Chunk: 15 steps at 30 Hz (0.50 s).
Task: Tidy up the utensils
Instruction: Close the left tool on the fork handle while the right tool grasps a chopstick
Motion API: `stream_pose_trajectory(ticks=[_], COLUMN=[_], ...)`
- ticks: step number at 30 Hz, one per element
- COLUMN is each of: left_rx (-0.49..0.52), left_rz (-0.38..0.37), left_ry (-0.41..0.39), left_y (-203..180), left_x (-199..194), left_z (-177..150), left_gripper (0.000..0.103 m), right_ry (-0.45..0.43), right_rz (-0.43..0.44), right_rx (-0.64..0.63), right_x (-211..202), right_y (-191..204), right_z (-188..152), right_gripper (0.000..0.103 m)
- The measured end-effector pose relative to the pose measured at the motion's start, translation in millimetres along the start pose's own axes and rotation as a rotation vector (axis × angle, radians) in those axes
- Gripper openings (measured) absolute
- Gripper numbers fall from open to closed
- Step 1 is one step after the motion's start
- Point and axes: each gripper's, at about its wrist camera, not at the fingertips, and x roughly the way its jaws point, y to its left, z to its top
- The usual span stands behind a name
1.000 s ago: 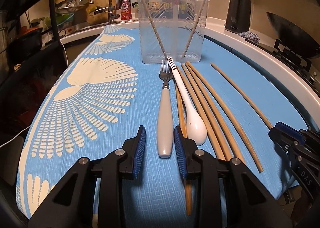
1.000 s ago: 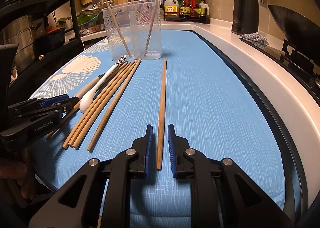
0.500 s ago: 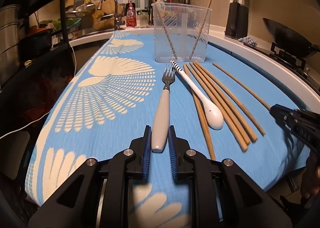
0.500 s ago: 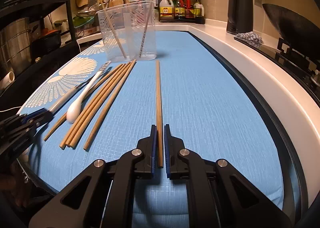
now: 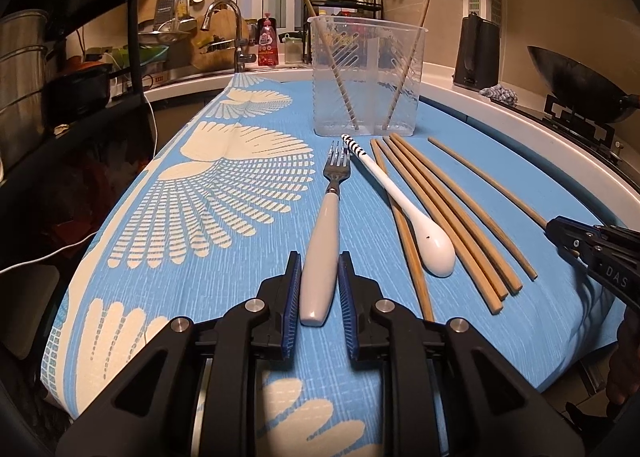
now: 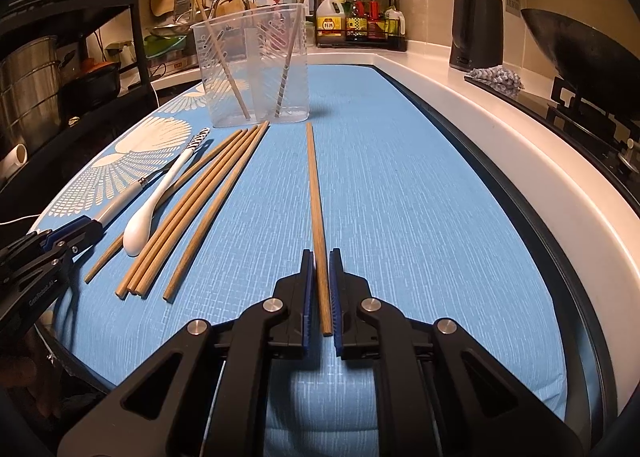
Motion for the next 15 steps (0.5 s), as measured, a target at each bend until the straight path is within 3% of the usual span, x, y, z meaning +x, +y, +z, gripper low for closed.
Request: stream_pose_trajectory(ticks=[15], left_rx=[-0.004], left_rz=[-0.002], left_ry=[-0.030], left_y=[3.0], left_x=[-3.8], left_z=[-4.9], left_gripper=[0.019], right_ry=[-0.007], right_rz=[0.009], right_rx=[0.009], right_x=[-0.6], right_y=[-2.2], right_z=[-0.7], right_gripper=[0.008])
